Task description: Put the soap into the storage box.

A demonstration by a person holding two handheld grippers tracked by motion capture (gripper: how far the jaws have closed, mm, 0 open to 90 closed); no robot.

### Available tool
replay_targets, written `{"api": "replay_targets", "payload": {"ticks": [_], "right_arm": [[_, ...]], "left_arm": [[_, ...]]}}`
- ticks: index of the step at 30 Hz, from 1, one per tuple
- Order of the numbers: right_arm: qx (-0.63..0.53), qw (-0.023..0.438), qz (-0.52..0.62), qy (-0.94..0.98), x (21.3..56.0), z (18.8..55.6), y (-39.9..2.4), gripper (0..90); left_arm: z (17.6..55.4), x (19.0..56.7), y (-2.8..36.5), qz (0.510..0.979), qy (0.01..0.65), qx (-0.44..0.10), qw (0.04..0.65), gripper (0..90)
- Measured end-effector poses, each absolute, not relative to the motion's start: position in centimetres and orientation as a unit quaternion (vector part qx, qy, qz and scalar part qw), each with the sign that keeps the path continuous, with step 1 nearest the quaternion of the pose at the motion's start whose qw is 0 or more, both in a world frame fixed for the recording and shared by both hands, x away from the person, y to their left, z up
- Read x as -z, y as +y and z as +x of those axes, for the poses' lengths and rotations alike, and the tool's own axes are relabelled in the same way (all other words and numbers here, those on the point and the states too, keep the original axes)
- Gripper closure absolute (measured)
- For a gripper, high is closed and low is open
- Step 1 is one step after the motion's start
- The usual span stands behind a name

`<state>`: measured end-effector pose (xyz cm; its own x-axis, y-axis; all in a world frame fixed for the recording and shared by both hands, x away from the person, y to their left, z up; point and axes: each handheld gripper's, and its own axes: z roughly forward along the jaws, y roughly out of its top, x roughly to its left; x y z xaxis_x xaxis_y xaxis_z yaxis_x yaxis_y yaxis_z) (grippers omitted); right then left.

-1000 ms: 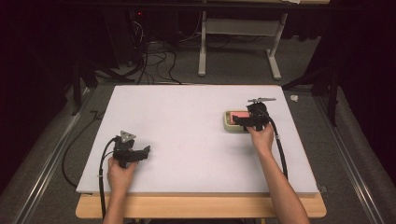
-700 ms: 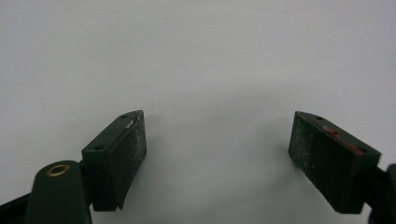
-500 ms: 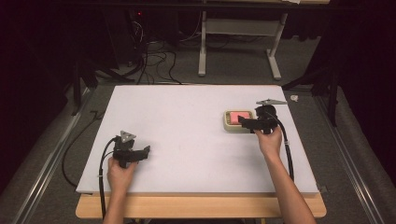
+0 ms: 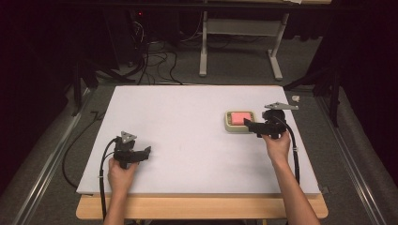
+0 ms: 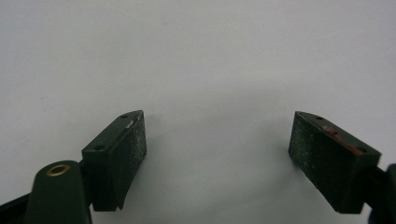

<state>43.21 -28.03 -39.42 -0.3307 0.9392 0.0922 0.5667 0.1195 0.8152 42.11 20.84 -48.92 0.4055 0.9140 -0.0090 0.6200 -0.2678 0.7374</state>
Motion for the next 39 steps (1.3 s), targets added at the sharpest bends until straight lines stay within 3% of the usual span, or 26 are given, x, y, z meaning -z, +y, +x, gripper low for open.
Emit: {"api": "replay_targets", "payload": {"ticks": [39], "right_arm": [[-0.402, 0.245, 0.515, 0.716, 39.6, 39.2, -29.8, 16.3]], "left_arm": [[42.1, 48.9, 20.8, 0.766, 0.501, -0.216, 0.339, 19.7]]}}
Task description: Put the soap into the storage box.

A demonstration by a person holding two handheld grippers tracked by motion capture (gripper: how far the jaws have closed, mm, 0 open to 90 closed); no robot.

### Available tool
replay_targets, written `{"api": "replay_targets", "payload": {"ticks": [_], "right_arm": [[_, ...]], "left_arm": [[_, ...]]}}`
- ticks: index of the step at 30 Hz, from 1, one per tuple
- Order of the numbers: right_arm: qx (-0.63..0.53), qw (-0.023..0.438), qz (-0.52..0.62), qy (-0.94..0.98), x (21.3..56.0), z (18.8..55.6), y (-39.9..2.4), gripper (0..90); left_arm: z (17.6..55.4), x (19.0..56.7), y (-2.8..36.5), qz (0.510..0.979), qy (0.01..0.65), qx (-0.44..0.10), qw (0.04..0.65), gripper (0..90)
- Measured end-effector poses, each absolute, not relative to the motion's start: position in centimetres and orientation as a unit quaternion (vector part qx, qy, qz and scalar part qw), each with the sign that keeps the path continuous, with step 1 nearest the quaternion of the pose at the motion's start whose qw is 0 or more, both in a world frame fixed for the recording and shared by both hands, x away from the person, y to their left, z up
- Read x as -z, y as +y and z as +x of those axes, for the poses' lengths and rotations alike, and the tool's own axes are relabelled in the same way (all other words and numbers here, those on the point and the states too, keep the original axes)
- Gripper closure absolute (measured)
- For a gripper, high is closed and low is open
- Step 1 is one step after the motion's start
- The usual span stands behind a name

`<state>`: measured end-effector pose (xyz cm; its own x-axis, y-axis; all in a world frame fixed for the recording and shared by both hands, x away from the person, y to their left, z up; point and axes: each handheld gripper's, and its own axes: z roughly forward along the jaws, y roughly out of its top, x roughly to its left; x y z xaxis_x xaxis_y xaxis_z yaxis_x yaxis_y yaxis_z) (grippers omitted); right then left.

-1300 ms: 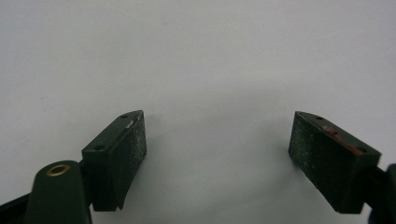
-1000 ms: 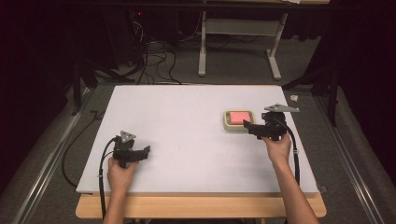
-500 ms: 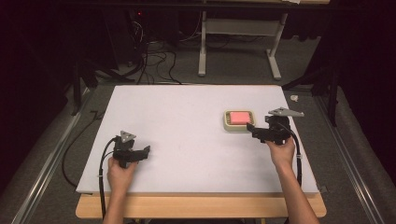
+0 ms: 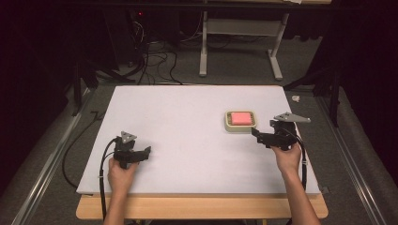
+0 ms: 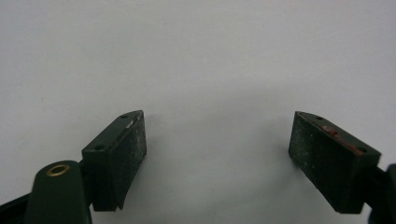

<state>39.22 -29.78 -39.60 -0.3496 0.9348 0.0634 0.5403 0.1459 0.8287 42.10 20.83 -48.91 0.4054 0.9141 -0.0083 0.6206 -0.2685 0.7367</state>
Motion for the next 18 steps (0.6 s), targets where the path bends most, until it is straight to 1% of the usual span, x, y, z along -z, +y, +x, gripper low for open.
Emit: {"api": "replay_targets", "payload": {"ticks": [18], "right_arm": [[-0.419, 0.234, 0.516, 0.710, 40.4, 37.5, -30.2, 17.0]], "left_arm": [[42.1, 48.9, 20.8, 0.766, 0.501, -0.217, 0.340, 19.7]]}}
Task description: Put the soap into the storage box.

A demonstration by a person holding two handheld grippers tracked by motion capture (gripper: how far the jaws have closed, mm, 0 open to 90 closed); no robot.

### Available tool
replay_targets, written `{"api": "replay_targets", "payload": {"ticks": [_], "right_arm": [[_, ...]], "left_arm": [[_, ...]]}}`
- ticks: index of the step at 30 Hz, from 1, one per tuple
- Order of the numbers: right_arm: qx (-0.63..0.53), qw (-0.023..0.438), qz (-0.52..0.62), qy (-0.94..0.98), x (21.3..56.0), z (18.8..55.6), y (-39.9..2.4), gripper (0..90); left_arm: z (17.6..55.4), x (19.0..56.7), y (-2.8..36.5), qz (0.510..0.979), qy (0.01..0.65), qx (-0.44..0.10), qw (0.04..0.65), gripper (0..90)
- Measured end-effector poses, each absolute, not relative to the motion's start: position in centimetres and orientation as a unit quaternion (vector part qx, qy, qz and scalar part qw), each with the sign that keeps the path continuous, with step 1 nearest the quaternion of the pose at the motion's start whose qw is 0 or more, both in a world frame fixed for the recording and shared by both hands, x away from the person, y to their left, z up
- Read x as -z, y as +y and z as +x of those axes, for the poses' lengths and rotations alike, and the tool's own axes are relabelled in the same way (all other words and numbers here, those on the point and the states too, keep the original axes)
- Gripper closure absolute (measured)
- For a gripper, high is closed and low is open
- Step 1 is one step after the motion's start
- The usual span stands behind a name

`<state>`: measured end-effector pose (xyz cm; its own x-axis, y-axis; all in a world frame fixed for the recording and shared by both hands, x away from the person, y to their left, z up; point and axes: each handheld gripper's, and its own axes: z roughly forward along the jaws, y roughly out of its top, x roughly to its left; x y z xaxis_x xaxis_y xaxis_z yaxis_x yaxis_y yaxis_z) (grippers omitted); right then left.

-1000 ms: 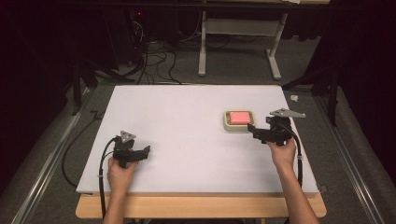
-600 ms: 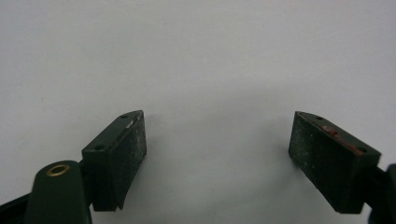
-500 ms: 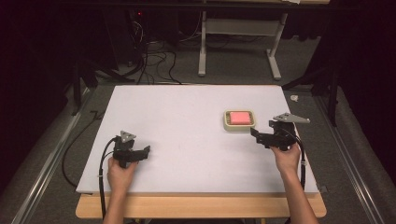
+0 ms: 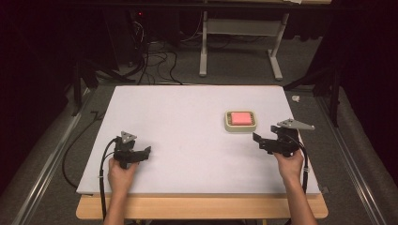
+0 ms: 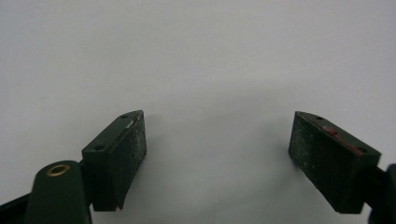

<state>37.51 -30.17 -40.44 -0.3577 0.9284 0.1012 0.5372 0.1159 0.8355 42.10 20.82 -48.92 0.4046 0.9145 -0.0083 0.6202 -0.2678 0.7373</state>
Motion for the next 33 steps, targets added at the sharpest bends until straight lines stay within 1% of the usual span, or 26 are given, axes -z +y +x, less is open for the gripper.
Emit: {"api": "replay_targets", "payload": {"ticks": [33], "right_arm": [[-0.423, 0.205, 0.513, 0.718, 42.8, 36.9, -28.5, 17.3]], "left_arm": [[42.1, 48.9, 20.8, 0.766, 0.501, -0.217, 0.340, 19.7]]}}
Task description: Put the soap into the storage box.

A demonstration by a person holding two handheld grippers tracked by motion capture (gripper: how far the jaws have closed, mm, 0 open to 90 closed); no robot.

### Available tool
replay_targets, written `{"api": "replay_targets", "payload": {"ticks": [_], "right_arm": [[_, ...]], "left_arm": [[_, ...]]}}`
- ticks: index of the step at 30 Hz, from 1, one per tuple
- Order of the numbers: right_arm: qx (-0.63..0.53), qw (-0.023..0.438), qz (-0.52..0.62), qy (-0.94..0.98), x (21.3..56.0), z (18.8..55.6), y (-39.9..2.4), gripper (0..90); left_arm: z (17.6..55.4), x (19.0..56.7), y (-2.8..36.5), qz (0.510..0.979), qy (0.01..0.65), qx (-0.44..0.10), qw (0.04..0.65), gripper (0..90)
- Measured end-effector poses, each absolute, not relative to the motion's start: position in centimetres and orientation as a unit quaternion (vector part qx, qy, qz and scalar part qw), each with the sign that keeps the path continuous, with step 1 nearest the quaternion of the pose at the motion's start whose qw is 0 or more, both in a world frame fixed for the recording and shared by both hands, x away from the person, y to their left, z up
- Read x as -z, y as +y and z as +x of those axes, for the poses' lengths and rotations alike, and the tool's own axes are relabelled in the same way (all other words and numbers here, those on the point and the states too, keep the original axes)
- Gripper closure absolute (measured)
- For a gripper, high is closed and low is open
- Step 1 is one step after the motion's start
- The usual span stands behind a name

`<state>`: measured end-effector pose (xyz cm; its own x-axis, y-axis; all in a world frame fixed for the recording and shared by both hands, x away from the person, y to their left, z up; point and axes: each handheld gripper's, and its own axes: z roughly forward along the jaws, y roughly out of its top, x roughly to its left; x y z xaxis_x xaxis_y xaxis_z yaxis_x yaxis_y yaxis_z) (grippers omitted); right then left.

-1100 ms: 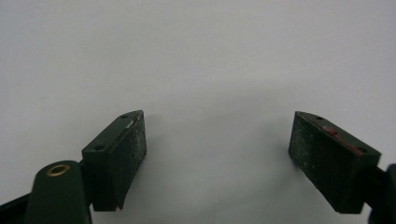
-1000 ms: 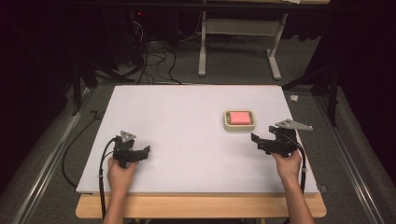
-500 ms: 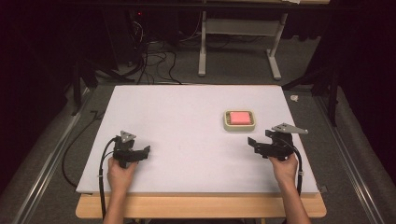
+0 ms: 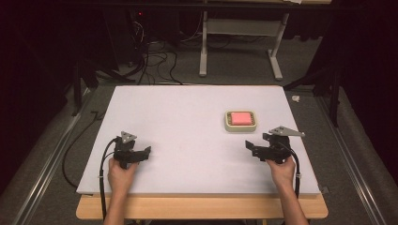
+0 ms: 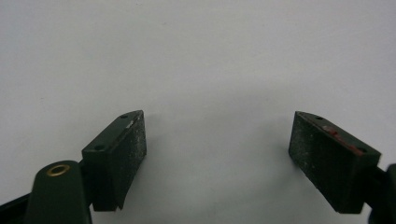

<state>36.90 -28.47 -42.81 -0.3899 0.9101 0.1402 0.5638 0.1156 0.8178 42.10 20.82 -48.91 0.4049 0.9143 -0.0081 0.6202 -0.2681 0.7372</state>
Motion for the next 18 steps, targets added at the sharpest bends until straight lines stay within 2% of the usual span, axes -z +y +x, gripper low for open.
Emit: {"api": "replay_targets", "payload": {"ticks": [18], "right_arm": [[-0.412, 0.199, 0.506, 0.731, 43.5, 37.2, -27.3, 17.4]], "left_arm": [[42.1, 48.9, 20.8, 0.766, 0.501, -0.216, 0.339, 19.7]]}}
